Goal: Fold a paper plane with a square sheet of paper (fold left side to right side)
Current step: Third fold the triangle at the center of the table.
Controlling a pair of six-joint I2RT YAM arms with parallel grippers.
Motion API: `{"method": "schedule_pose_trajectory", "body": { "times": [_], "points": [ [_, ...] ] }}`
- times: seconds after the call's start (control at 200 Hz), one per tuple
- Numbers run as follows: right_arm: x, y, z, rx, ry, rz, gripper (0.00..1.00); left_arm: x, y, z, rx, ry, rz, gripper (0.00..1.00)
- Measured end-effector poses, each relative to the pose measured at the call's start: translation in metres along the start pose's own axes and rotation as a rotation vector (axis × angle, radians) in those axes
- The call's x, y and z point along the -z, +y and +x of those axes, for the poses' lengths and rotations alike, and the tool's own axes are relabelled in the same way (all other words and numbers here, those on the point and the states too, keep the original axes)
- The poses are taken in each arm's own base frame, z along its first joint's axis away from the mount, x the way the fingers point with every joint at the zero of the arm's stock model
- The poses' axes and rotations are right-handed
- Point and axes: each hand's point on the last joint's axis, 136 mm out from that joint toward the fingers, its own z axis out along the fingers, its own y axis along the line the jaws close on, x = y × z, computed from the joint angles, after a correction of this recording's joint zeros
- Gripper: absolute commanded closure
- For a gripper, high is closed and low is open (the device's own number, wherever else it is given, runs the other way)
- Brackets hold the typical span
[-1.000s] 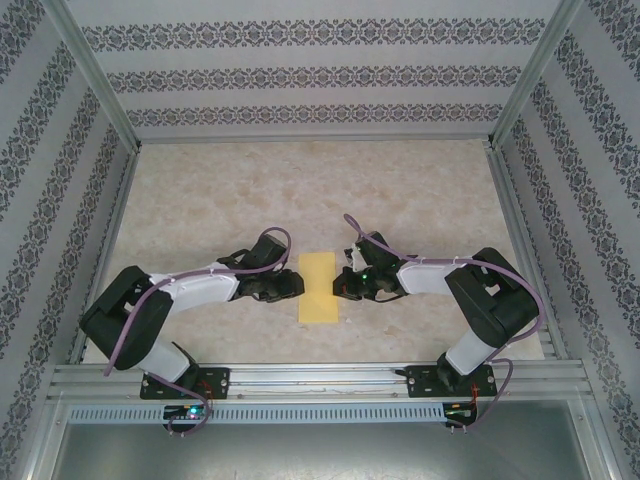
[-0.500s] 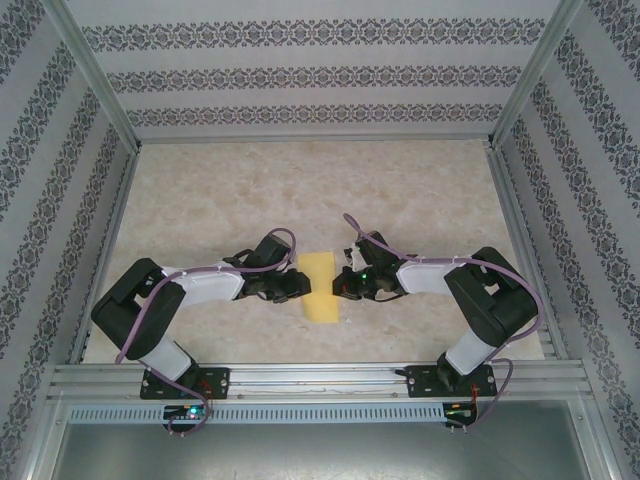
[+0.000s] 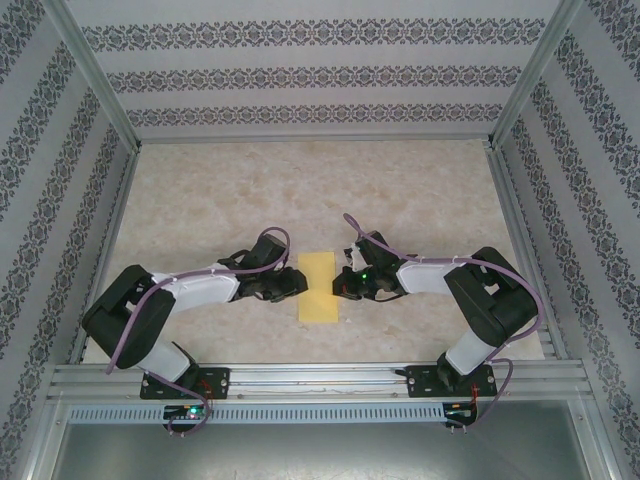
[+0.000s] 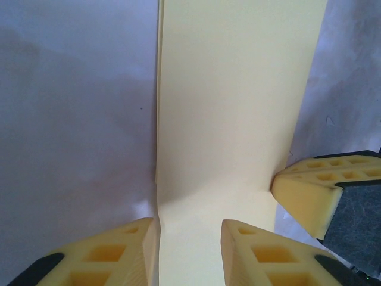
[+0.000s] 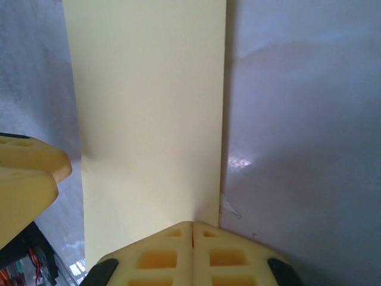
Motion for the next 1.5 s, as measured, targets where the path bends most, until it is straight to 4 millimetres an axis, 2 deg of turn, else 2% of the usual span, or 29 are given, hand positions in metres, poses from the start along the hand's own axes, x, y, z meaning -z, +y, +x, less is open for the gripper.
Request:
{"method": "schedule_pose_trajectory", "body": {
  "times": [0.16,0.615,1.279,1.504],
  "points": [
    [-0.001,0.001,-0.001,0.001,0.003,-0.004,1.00,-0.002,0.008,0.005,0.032,0.012,-0.016,0.71],
    [-0.001,0.001,-0.001,0.011,0.004,-0.005,1.00,-0.009,0.015,0.007,0.115,0.031,0.005,0.83],
    [-0.002,0.002,0.000,0.017,0.010,-0.010,1.00,-0.007,0.014,0.007,0.126,0.026,0.015,0.84],
    [-0.002,0.002,0.000,0.016,0.012,-0.012,1.00,-0.007,0.007,0.003,0.113,0.012,0.041,0.83]
  ]
}}
